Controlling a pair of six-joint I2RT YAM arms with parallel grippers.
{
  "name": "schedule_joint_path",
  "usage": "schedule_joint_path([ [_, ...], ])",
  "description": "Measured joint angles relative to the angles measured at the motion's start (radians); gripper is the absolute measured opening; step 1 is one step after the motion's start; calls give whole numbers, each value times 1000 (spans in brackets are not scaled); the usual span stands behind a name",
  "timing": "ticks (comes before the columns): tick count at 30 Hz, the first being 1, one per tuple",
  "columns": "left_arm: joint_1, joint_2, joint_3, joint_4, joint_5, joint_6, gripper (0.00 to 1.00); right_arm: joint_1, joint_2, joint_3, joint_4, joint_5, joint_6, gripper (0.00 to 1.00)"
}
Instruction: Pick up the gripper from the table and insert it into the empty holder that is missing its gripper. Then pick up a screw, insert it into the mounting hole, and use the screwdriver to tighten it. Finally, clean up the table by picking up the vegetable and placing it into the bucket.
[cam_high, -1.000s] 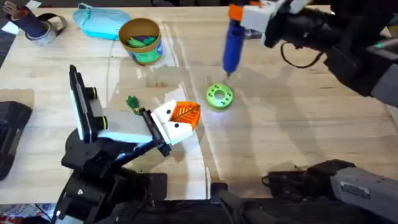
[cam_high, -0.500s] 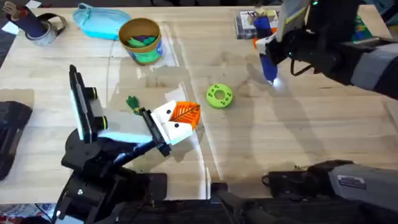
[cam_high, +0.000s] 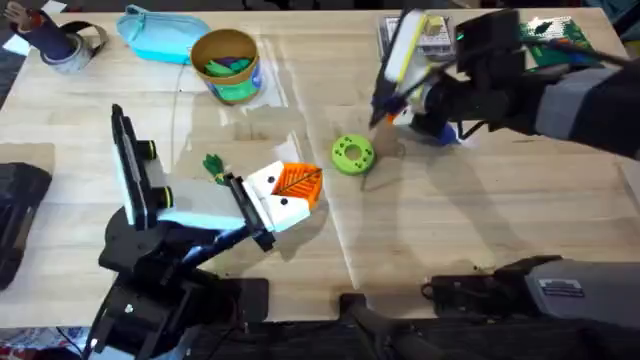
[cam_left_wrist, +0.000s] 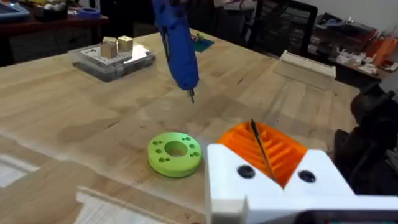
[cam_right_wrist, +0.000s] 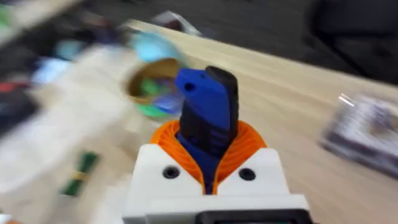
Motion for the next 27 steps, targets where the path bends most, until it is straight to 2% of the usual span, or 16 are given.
schedule_joint_path([
  [4,0,0,0,0,0,0,14,53,32,0,-22,1,-243,48],
  [8,0,0,0,0,0,0,14,97,34,0,-33,3,-348,47],
  [15,0,0,0,0,0,0,14,146,34,0,44,58,-289,47],
  [23,0,0,0,0,0,0,14,127,38,0,56,79,-256,45],
  [27,0,0,0,0,0,0,14,110,80,1,66,84,-263,45],
])
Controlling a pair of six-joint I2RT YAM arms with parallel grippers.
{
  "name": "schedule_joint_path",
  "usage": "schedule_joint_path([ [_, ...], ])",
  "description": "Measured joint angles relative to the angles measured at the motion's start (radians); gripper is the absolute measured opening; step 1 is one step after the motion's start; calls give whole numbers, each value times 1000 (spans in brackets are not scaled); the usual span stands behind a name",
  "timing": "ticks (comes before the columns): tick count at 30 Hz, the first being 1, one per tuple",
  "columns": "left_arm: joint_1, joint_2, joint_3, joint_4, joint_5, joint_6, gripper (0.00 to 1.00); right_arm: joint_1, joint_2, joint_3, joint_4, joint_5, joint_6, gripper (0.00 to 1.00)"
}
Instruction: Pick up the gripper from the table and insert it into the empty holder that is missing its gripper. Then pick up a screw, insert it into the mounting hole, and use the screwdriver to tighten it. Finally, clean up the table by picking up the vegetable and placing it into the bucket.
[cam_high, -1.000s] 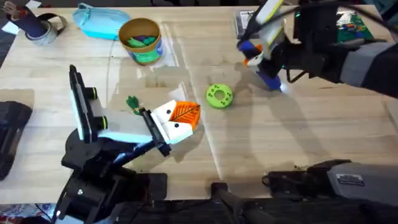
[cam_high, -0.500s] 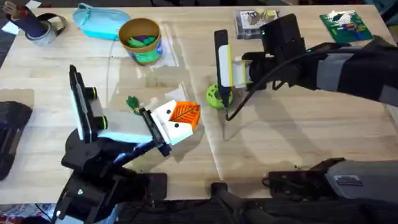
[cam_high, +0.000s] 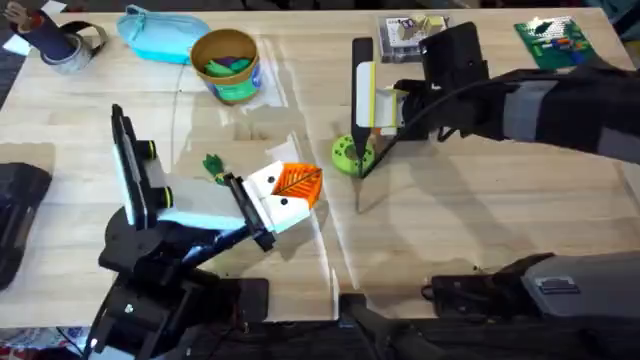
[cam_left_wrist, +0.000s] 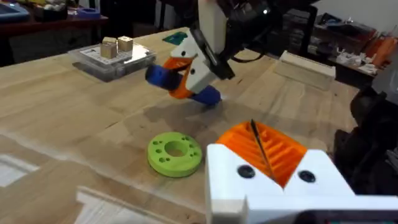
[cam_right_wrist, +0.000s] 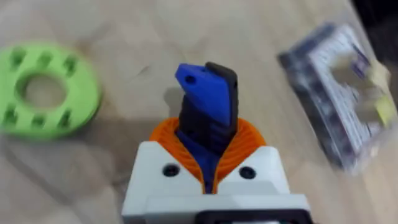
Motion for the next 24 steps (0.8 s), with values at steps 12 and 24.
schedule_joint_path([
  [12,0,0,0,0,0,0,14,-10,56,27,24,77,86,993],
  [24,0,0,0,2,-1,0,14,-8,-88,22,-57,119,576,995],
])
